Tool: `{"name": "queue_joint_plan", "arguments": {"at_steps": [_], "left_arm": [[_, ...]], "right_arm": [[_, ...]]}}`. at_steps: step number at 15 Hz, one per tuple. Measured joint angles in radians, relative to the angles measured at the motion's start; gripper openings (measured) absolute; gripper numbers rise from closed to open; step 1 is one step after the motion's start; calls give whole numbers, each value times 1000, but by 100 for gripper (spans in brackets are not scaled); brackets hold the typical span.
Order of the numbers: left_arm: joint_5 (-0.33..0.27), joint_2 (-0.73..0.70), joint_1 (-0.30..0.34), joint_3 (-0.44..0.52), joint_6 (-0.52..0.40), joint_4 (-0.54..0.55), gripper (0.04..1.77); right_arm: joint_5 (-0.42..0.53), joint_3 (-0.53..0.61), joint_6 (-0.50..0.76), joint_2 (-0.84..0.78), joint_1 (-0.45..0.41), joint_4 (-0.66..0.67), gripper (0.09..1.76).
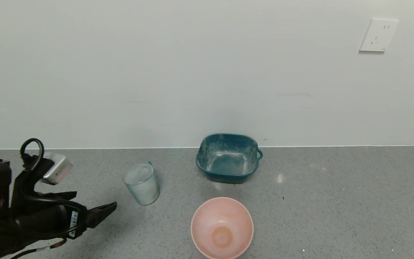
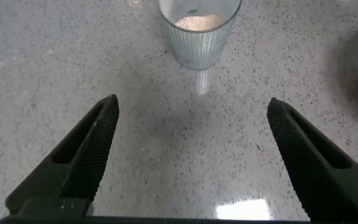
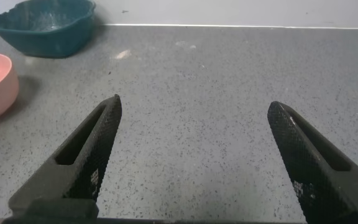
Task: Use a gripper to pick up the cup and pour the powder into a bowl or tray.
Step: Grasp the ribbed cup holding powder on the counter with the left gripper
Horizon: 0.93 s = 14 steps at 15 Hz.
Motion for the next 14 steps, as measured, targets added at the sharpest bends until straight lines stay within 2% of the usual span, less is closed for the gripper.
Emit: {"name": "queue_joint_plan", "arguments": {"at_steps": [5,10,14], "left_arm": [[7,209,-41,112,-9,-315,172],[7,396,-55,195,-13,-589,172],[16,584,-57,251,-20,-944,172]], "right_arm": [[1,0,0,0,0,0,171],[0,0,0,0,0,0,171],[1,0,0,0,0,0,171]]}}
